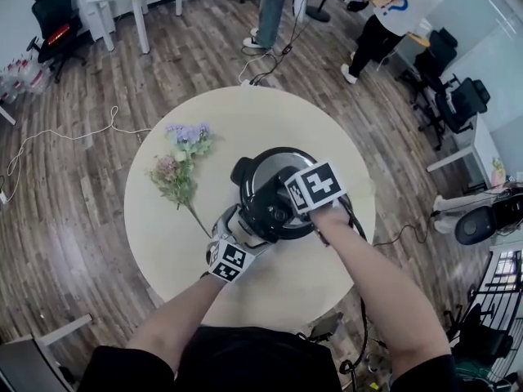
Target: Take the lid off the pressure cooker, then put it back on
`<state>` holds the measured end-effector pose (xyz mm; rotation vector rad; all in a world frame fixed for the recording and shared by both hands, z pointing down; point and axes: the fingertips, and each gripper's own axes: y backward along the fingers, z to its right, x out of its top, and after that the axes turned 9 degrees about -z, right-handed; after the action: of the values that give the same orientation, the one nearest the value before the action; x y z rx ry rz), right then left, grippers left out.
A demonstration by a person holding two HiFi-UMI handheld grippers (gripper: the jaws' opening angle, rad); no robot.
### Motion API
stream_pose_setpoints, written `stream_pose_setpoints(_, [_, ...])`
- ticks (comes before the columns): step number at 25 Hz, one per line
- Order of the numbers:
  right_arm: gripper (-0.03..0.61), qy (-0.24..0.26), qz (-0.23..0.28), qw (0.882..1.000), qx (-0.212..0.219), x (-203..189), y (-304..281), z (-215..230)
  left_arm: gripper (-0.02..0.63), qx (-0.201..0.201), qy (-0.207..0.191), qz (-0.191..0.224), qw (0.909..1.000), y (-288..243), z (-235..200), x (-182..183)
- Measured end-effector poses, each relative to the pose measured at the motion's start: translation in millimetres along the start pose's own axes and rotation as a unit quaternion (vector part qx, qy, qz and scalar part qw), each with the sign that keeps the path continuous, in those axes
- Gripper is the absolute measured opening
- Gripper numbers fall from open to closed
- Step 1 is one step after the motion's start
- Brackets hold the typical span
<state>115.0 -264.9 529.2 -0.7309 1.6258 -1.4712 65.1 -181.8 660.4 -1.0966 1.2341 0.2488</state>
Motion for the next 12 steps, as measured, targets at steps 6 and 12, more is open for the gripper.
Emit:
stream_pose_setpoints(6, [0.298,-0.068,0.005,0.998,-0.017,1.1,1.2,3.3,0.591,0.001,0.000,0.001,1.0000,-0.2,-0.8,0.6])
stream_pose_setpoints(12, [0.299,-0.055,0.003,0.998,-0.009,-0.1,0.5,1.8,0.591,-0.002,0.002,-0.003,1.0000,1.2,0.3,-0.6])
